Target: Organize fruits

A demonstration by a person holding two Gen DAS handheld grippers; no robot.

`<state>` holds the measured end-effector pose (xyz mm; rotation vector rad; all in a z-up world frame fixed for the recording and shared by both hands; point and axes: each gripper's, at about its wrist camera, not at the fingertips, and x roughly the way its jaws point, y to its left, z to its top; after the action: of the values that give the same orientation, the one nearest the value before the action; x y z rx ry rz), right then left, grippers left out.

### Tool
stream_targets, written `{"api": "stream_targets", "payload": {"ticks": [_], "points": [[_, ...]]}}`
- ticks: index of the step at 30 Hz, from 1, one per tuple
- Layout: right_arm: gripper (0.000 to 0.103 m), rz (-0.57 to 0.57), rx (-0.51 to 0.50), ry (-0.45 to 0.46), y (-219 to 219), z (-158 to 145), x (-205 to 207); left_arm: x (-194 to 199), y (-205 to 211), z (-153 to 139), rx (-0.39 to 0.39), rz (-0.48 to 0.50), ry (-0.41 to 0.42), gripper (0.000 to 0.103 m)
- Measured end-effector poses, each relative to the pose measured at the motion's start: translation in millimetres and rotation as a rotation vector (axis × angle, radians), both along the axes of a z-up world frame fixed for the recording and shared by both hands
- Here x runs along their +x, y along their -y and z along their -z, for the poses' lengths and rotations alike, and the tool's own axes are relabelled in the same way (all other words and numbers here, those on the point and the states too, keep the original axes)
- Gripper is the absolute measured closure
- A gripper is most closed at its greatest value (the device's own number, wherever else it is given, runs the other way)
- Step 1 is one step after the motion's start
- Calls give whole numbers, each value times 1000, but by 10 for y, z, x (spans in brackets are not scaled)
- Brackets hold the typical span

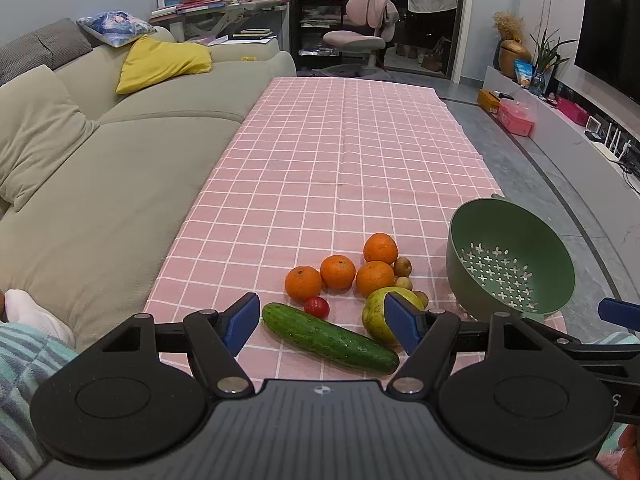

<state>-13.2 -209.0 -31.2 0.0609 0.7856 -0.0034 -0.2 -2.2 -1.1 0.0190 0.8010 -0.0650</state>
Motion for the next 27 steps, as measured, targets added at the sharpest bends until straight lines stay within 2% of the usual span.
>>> {"api": "stream_targets", "payload": {"ticks": [27], "points": [[4, 5, -1, -12, -1, 16, 13, 1, 2, 6, 6, -2, -6, 20]]}}
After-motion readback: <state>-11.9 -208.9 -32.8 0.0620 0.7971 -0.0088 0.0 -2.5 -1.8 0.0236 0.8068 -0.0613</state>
